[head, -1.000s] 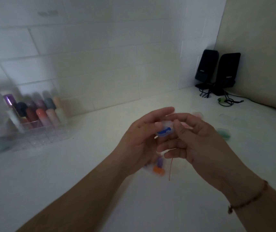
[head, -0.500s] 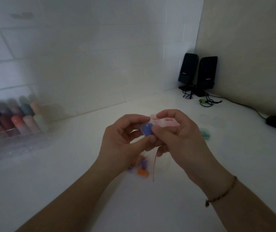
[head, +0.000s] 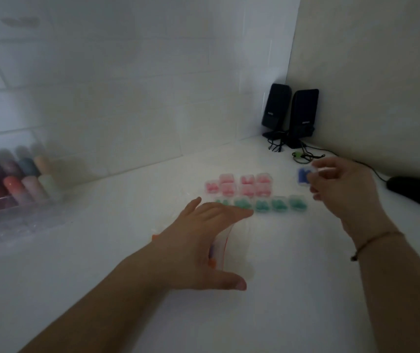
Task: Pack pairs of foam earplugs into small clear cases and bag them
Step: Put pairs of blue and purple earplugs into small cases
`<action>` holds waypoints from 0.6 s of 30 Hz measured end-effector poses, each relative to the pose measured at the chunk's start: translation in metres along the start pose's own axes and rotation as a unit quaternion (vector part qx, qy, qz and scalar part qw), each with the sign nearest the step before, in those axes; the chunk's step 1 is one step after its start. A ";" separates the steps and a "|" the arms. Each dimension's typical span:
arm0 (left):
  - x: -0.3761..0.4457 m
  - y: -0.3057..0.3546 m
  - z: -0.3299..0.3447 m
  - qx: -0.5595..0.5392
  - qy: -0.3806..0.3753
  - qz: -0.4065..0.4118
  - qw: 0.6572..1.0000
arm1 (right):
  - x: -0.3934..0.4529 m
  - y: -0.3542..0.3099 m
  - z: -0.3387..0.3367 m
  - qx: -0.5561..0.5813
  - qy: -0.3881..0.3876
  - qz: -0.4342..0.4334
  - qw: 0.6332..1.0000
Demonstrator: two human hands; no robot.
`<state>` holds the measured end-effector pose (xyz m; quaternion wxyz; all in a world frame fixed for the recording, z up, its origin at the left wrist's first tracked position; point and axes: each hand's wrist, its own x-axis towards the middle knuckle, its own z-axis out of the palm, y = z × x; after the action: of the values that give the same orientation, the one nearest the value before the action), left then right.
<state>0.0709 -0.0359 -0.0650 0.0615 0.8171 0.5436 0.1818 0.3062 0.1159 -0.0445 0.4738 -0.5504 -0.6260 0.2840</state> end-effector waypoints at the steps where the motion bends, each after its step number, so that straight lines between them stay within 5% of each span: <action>1: 0.000 -0.001 0.000 0.005 -0.001 0.004 1.000 | 0.006 0.005 0.001 -0.012 0.005 0.017 1.000; 15: -0.002 -0.007 0.002 -0.037 0.048 0.042 0.997 | 0.032 0.010 0.043 -0.295 -0.112 0.026 0.949; 18: -0.002 -0.007 0.003 -0.054 0.079 0.049 0.994 | 0.034 -0.001 0.026 -0.298 -0.068 -0.030 0.952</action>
<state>0.0650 -0.0344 -0.0705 0.0535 0.8211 0.4958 0.2777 0.2845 0.1529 -0.0442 0.2526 -0.6268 -0.7292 0.1073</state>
